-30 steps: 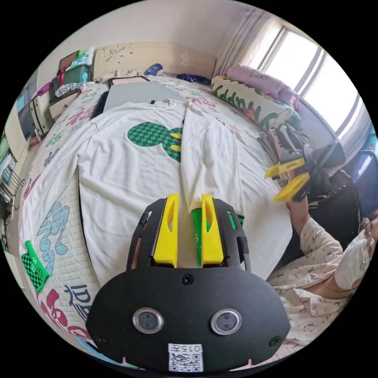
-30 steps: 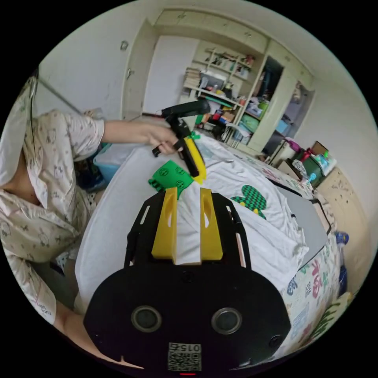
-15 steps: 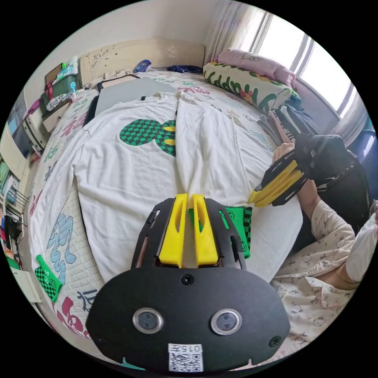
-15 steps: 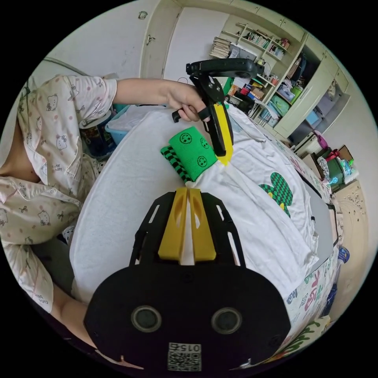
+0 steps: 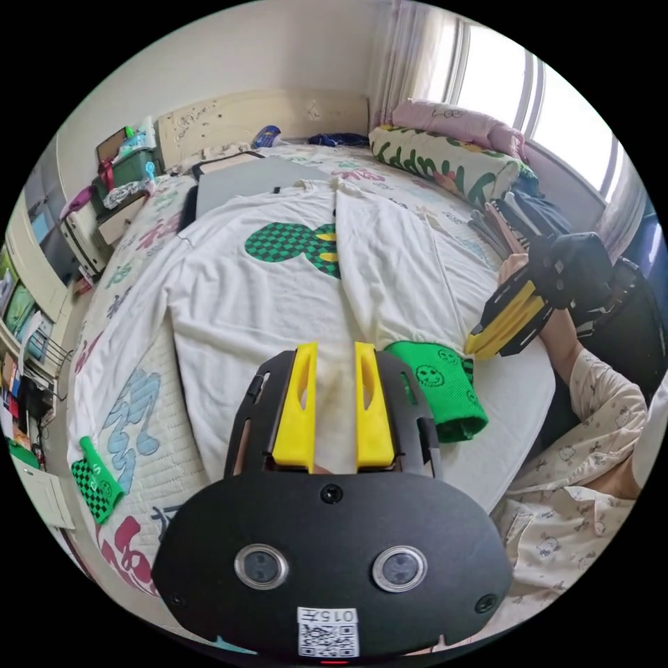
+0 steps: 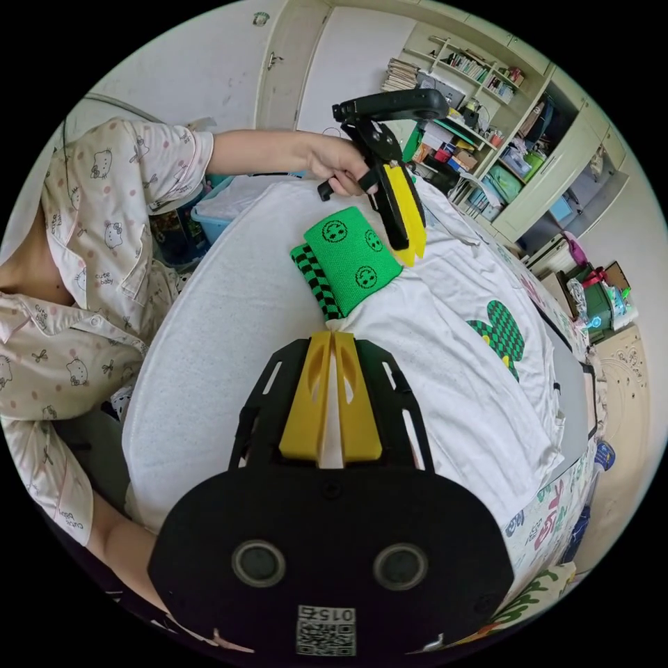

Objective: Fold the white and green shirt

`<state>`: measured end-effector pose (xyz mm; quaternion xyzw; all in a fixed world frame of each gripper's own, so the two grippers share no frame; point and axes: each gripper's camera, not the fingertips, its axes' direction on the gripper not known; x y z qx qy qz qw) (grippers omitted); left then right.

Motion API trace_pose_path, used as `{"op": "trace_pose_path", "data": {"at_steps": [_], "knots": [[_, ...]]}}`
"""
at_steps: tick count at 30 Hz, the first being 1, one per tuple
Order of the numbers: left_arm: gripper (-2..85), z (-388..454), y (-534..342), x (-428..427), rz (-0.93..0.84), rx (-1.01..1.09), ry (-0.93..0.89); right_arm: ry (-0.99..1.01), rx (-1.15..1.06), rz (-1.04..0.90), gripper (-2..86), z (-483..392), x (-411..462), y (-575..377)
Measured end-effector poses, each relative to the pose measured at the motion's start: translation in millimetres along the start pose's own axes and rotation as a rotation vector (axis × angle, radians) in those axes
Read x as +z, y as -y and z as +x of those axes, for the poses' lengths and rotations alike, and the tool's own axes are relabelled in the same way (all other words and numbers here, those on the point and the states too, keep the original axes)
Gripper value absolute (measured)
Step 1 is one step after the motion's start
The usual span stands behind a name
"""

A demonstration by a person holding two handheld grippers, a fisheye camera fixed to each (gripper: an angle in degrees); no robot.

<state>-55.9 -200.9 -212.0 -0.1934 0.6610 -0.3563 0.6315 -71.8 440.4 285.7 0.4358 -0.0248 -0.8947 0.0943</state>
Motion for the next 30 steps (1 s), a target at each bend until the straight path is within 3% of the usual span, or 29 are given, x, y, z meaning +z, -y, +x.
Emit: {"op": "trace_pose_path", "data": {"at_steps": [3, 7, 13, 17, 21, 23, 26, 30], "knots": [[10.7, -41.2, -24.8, -37.1, 0.044, -0.090, 0.199, -0.009, -0.003, 0.000, -1.0, 0.2, 2.8, 2.6], [12.9, -120.3, -69.9, -56.7, -0.062, -0.279, 0.554, -0.007, -0.002, 0.001, -0.9, 5.7, 5.6, 6.6], [12.0, -187.3, -115.6, -36.2, -0.194, -0.360, 0.586, -0.021, -0.008, 0.002, -0.8, 16.3, 7.4, 13.7], [2.7, -193.3, -122.3, -58.0, -0.165, -0.359, 0.600, -0.050, -0.022, -0.002, 0.2, 24.6, 6.0, 19.2], [1.5, -181.3, -116.1, -96.9, -0.072, -0.302, 0.470, -0.015, -0.049, 0.031, 4.2, 39.5, -21.8, 12.5], [1.1, -161.9, -106.9, -130.0, 0.033, -0.241, 0.350, 0.012, 0.009, 0.186, 5.7, 60.1, -61.3, -2.1], [0.9, -131.5, -93.1, -161.8, 0.162, -0.137, 0.134, -0.108, 0.135, 0.365, 5.6, 83.8, -93.6, -16.5], [0.6, -99.2, -75.3, -165.6, 0.233, -0.024, -0.112, -0.207, 0.255, 0.400, 6.2, 109.4, -94.5, -2.6]]}}
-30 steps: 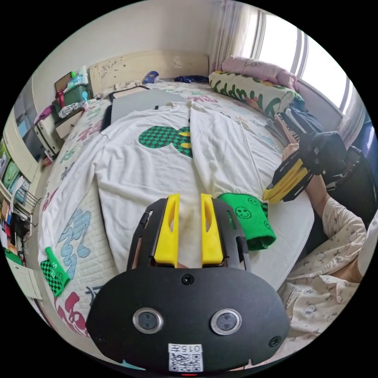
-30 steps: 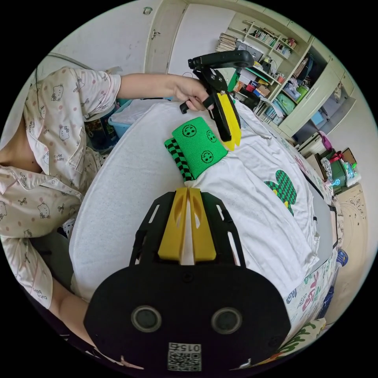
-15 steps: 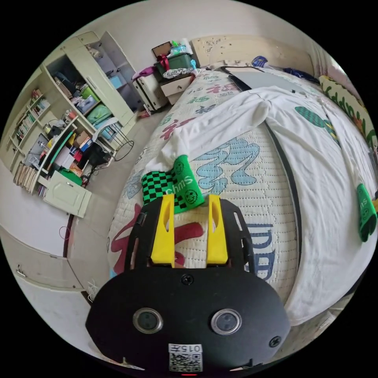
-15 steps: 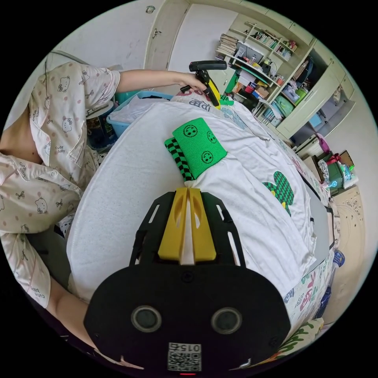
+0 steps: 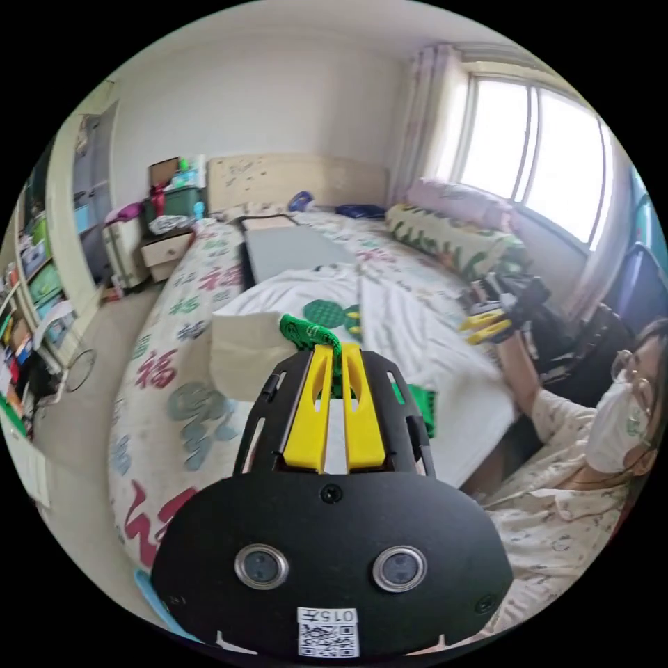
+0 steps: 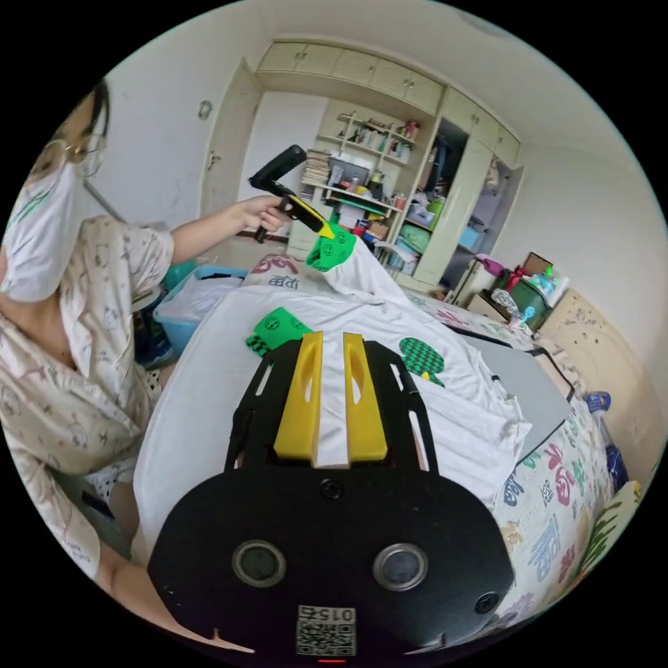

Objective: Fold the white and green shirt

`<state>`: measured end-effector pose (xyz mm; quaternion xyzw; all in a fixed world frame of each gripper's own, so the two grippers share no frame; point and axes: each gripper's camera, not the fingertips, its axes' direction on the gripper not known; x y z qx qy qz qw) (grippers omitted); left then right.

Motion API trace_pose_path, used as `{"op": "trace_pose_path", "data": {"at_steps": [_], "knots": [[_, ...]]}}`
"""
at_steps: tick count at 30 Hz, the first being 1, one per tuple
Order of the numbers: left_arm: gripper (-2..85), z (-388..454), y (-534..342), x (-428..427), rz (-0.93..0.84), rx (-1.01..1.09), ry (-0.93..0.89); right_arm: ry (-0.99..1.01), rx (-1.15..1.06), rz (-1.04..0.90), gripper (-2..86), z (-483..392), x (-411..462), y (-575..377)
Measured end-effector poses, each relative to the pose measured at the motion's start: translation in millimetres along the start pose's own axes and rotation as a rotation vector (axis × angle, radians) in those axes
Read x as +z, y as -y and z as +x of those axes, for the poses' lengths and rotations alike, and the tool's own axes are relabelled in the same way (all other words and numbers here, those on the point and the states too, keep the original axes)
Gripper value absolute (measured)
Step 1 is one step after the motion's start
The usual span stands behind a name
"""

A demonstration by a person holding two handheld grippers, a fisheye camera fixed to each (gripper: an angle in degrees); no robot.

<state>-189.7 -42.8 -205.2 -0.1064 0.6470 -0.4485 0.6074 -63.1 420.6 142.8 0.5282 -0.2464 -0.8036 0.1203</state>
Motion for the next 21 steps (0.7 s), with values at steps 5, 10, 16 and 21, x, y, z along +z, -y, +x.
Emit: {"op": "trace_pose_path", "data": {"at_steps": [5, 10, 16, 21], "knots": [[0.3, 32.2, -1.7, 50.0, -0.008, 0.058, -0.191, 0.105, 0.078, -0.068, 12.3, 16.5, 42.6, 36.0], [0.5, 39.9, -26.7, 92.4, -0.037, 0.077, -0.239, 0.064, 0.218, -0.068, 13.3, 48.0, 58.0, 53.7], [3.9, 36.5, -76.6, 109.1, -0.036, 0.143, -0.115, -0.046, 0.293, -0.148, 3.0, 93.4, 79.8, 54.9], [7.2, 28.1, -135.2, 106.3, -0.032, 0.220, -0.057, -0.038, 0.427, -0.078, 0.2, 134.9, 76.1, 48.6]]}}
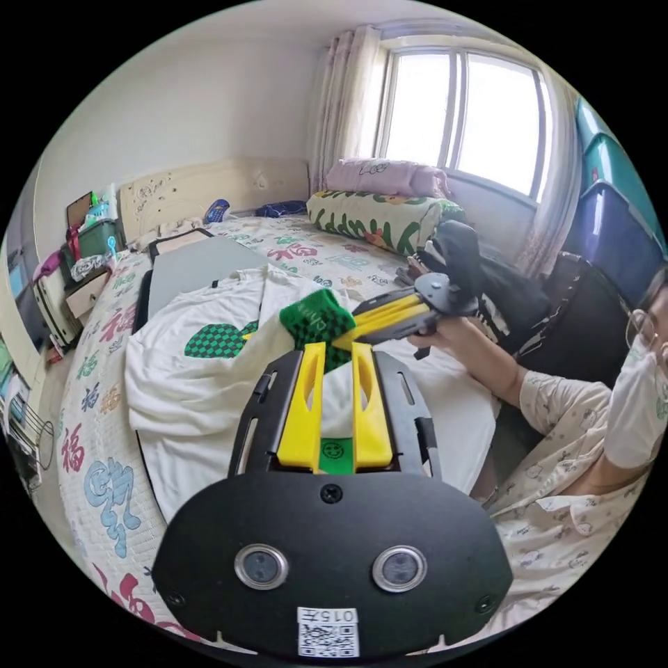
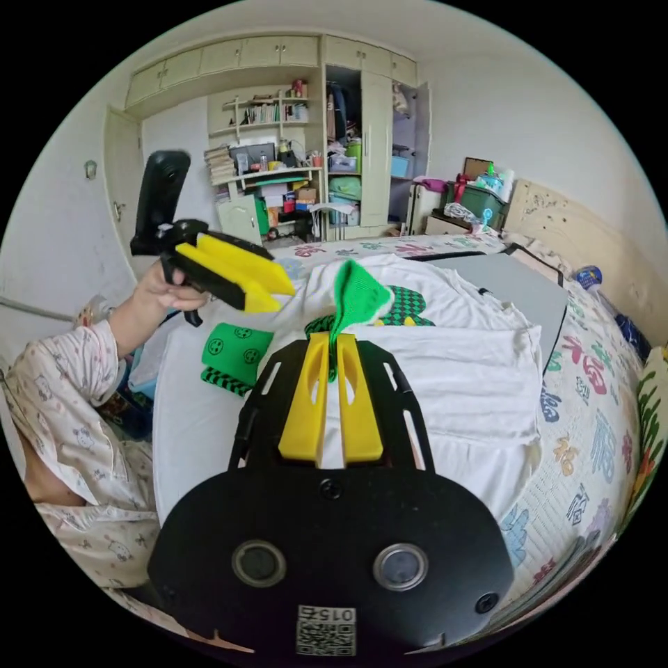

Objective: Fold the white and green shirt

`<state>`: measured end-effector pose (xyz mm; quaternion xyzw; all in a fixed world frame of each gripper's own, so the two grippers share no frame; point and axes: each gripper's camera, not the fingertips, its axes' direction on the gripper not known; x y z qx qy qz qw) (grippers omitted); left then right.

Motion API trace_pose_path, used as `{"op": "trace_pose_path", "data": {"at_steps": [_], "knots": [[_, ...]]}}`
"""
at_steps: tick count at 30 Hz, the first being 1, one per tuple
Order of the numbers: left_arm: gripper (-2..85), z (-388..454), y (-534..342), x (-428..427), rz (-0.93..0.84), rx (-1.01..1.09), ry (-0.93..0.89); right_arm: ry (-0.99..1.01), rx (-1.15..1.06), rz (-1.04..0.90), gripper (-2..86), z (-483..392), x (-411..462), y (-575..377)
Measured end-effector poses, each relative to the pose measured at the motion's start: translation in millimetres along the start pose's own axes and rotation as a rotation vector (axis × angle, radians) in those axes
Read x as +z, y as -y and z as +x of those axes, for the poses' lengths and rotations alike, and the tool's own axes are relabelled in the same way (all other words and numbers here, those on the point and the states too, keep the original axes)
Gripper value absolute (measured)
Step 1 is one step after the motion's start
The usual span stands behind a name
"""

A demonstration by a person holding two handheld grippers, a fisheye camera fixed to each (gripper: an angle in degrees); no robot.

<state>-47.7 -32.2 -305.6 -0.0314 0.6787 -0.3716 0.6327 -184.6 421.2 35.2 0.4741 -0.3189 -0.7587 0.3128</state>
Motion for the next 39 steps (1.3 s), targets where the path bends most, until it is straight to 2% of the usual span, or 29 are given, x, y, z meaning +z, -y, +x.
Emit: {"op": "trace_pose_path", "data": {"at_steps": [3, 6, 12, 14, 17, 22, 26, 29, 39], "knots": [[10.8, 8.4, -33.7, 17.6, -0.050, 0.052, 0.095, 0.079, 0.063, 0.067, 0.0, 15.2, -7.4, 4.2], [12.0, 15.6, -64.5, 35.9, -0.041, 0.078, 0.199, 0.132, 0.030, 0.073, 0.1, 14.8, -7.1, 8.7], [9.6, 31.4, -122.2, 92.5, -0.118, 0.173, 0.382, 0.006, -0.112, -0.007, -0.1, -3.9, 7.3, 12.1], [10.6, 45.1, -148.0, 119.1, -0.160, 0.272, 0.546, 0.024, -0.138, -0.057, -0.2, -6.7, 17.4, 12.1], [10.1, 62.8, -188.2, 153.7, -0.223, 0.417, 0.658, 0.045, -0.149, -0.110, -0.3, -6.5, 33.2, 10.5], [6.4, 70.5, -259.7, 207.2, -0.321, 0.579, 0.749, 0.002, -0.203, -0.202, -0.3, -15.8, 60.5, 4.3], [5.0, 79.5, -329.3, 236.2, -0.253, 0.727, 0.971, -0.012, -0.247, -0.226, -0.2, -25.4, 69.9, -2.0], [4.0, 80.2, -374.7, 251.2, -0.172, 0.765, 1.132, 0.021, -0.238, -0.213, -0.2, -20.8, 69.1, -6.4], [4.5, 47.4, -466.2, 268.4, -0.154, 0.765, 1.204, 0.034, -0.231, -0.230, -0.3, -15.4, 76.7, -21.6]]}}
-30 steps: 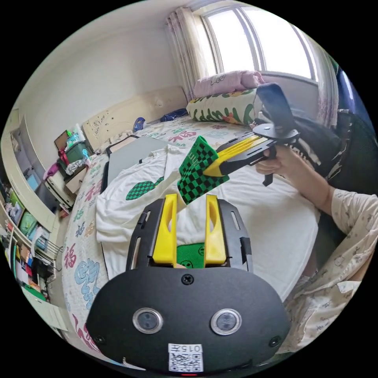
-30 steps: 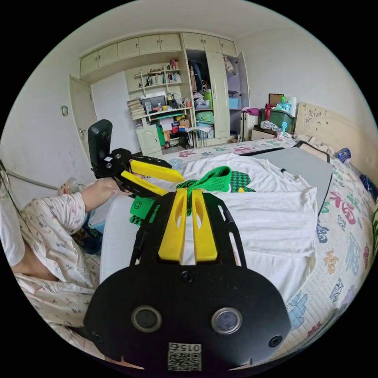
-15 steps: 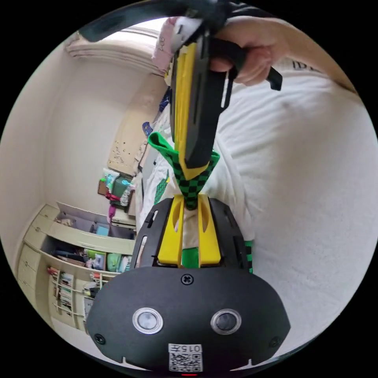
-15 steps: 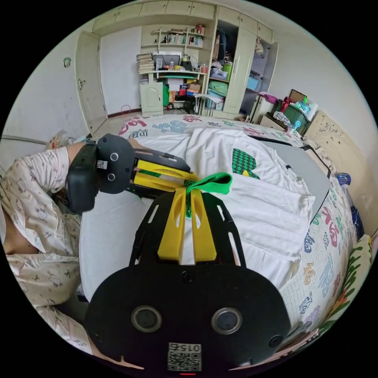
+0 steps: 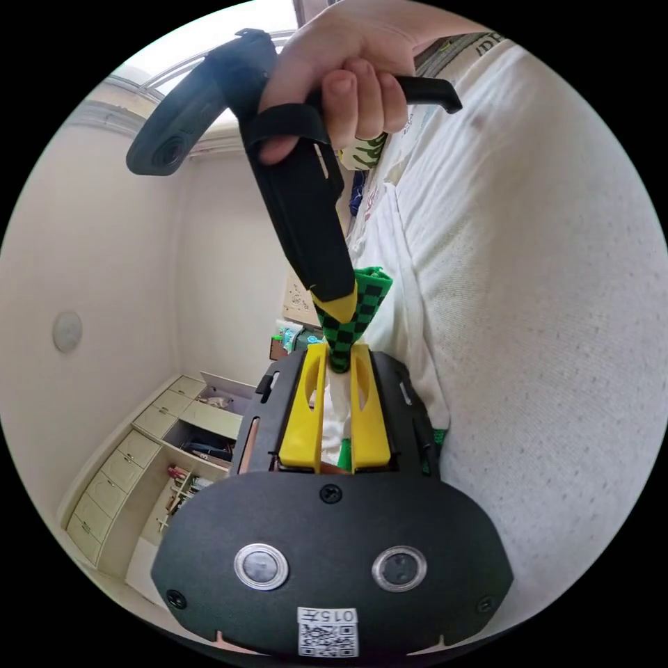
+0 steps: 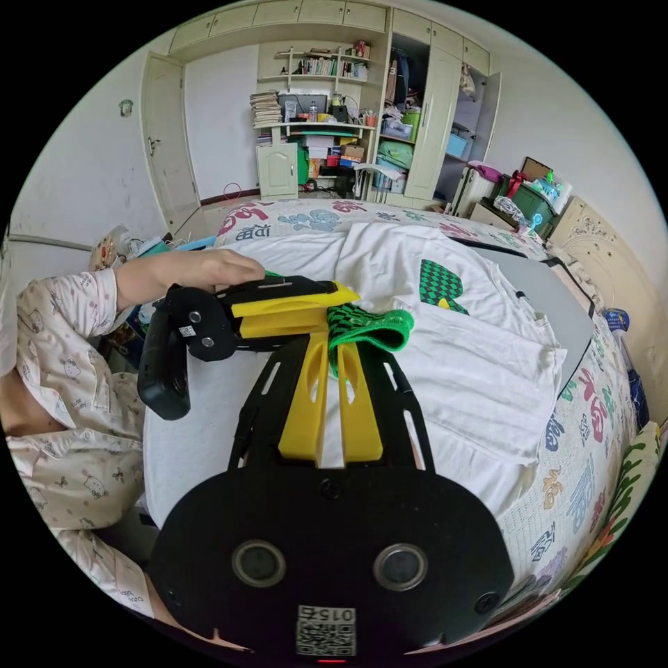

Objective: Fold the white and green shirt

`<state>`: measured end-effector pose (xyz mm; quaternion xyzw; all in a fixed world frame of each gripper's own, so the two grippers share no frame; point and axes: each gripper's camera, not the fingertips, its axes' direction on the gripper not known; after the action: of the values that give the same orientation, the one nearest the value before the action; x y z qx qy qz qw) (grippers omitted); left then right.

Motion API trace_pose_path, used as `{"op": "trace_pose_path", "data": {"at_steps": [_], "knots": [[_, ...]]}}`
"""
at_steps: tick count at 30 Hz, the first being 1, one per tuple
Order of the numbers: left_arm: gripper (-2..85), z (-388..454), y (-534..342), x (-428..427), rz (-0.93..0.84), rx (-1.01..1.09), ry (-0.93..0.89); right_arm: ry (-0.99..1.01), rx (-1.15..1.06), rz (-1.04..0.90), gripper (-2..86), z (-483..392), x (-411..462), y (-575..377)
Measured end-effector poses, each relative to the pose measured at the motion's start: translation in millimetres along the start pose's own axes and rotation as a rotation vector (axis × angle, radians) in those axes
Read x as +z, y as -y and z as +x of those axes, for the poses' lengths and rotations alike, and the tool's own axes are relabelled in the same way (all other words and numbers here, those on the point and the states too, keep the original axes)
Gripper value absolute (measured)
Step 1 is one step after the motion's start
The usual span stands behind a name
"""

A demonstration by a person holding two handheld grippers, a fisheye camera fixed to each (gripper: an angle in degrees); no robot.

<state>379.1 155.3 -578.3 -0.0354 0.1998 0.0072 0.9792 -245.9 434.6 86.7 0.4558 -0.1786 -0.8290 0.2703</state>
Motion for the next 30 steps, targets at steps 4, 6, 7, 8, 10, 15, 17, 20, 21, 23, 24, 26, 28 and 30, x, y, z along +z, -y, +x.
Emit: {"op": "trace_pose_path", "data": {"at_steps": [4, 6, 7, 8, 10, 15, 17, 20, 21, 23, 24, 26, 28, 30], "knots": [[4.5, 28.9, -26.8, 5.8, -0.011, 0.086, 0.055, -0.010, -0.007, -0.009, -0.3, -1.0, 1.4, -6.8], [4.5, 42.2, -37.1, 8.5, -0.019, 0.142, 0.088, -0.009, -0.004, -0.007, -0.3, 0.2, 0.5, -10.5], [4.4, 51.5, -43.4, 10.6, -0.027, 0.191, 0.112, -0.010, -0.001, -0.006, -0.3, 1.2, -0.1, -12.9], [4.3, 61.2, -49.5, 13.1, -0.037, 0.250, 0.136, -0.010, 0.003, -0.006, -0.3, 2.4, -0.7, -15.4], [4.2, 78.5, -58.2, 17.4, -0.056, 0.377, 0.182, -0.008, 0.009, -0.009, -0.3, 4.6, -1.1, -19.3], [3.7, 95.3, -88.7, 29.1, -0.069, 0.389, 0.182, 0.024, 0.029, -0.008, -0.3, 12.6, -0.8, -28.4], [3.5, 102.0, -104.4, 35.2, -0.069, 0.390, 0.183, 0.032, 0.035, -0.005, -0.3, 14.2, -1.9, -32.5], [3.4, 109.4, -123.4, 42.9, -0.069, 0.391, 0.183, 0.031, 0.039, -0.005, -0.3, 13.8, -3.2, -37.1], [3.3, 110.7, -127.1, 44.5, -0.069, 0.391, 0.184, 0.030, 0.039, -0.005, -0.3, 13.5, -3.4, -38.2], [3.2, 115.7, -141.6, 50.8, -0.069, 0.392, 0.185, 0.022, 0.037, -0.003, -0.3, 11.9, -5.0, -42.6], [3.2, 116.8, -145.1, 52.4, -0.069, 0.392, 0.185, 0.019, 0.035, -0.002, -0.3, 11.5, -5.4, -43.7], [3.1, 121.0, -158.8, 58.7, -0.069, 0.392, 0.186, 0.015, 0.033, 0.000, -0.3, 10.6, -7.0, -47.9], [3.1, 123.8, -168.6, 63.4, -0.069, 0.393, 0.186, 0.016, 0.034, 0.001, -0.3, 10.4, -7.9, -51.0], [3.0, 126.3, -178.0, 68.1, -0.069, 0.393, 0.186, 0.017, 0.033, 0.002, -0.3, 10.4, -8.9, -54.0]]}}
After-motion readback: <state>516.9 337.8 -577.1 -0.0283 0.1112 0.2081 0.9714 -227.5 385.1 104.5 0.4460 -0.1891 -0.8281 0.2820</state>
